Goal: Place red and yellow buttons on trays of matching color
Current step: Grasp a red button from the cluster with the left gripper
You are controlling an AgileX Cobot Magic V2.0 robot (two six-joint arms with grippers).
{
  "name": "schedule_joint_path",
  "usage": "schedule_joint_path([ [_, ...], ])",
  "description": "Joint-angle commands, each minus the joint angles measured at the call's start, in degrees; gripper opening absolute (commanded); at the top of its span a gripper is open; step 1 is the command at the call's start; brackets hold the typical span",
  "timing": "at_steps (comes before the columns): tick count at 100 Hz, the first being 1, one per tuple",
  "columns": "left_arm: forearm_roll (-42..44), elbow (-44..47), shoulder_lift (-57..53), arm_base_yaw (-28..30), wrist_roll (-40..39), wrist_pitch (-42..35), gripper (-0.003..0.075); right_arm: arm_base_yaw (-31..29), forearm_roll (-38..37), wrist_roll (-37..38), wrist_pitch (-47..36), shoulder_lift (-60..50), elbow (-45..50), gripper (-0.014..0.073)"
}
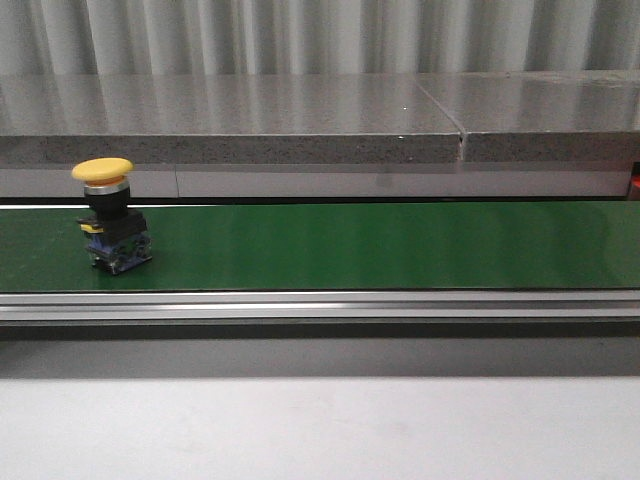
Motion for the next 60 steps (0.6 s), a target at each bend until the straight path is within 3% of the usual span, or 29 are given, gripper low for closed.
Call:
schedule_joint_path([
  [1,-0.5,-1.5,-5.7,0.1,0.1,-0.1,0.015,0.1,-0.5,0.0,-4.7,-0.2,-1.1,-0.0067],
  [22,-0.9,-3.2,-11.9,-2.3,0.1,1.4,0.015,0.1,-0.5,0.0,-4.7,-0.2,-1.1,-0.0067],
  [60,0.8,-11.6,-7.8,-19.8,0.3,5.4,0.0148,0.1,-0.5,0.0,-4.7,-0.2,-1.1,-0.0067],
])
